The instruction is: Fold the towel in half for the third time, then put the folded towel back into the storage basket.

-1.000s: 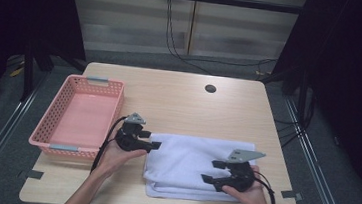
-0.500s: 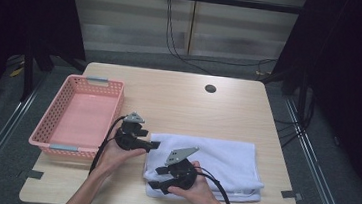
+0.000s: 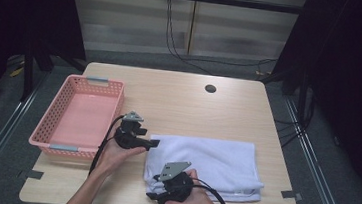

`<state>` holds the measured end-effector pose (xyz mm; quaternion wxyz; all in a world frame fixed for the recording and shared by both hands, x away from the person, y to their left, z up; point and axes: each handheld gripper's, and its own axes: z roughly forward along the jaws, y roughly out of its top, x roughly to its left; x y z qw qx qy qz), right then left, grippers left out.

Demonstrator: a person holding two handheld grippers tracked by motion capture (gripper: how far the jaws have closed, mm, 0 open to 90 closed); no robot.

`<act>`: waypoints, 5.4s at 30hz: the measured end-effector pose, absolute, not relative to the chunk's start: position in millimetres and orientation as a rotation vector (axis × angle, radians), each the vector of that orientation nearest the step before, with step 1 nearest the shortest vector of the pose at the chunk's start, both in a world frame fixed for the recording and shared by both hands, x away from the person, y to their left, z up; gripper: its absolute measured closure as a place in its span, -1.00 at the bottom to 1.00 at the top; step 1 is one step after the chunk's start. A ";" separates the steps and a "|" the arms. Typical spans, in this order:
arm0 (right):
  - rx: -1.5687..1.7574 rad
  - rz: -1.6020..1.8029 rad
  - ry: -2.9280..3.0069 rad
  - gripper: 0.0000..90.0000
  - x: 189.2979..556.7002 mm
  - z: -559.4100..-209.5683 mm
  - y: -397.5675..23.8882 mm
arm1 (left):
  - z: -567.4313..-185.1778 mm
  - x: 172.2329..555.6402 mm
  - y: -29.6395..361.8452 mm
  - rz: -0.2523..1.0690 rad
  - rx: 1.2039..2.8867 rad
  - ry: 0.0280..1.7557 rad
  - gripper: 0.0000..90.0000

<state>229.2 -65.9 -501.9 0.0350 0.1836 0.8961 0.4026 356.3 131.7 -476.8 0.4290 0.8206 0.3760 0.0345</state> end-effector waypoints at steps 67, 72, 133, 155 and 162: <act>0.854 1.589 2.553 0.71 256.8 -421.5 -101.6 | -433.9 387.1 126.4 -0.060 1.905 0.808 0.75; 0.871 1.637 2.523 0.71 257.2 -415.3 -98.0 | -421.7 385.2 132.2 -0.034 1.917 0.819 0.75; 1.118 1.456 2.411 0.71 202.2 -458.6 -213.5 | -448.5 384.5 -11.4 -0.090 2.141 0.702 0.70; 1.226 1.365 2.266 -0.23 266.7 -435.5 -241.7 | -437.2 347.2 40.8 -0.054 2.128 0.655 0.29; 1.257 1.279 2.294 -0.28 331.1 -442.1 -205.9 | -460.9 297.6 75.2 -0.144 2.242 0.587 0.32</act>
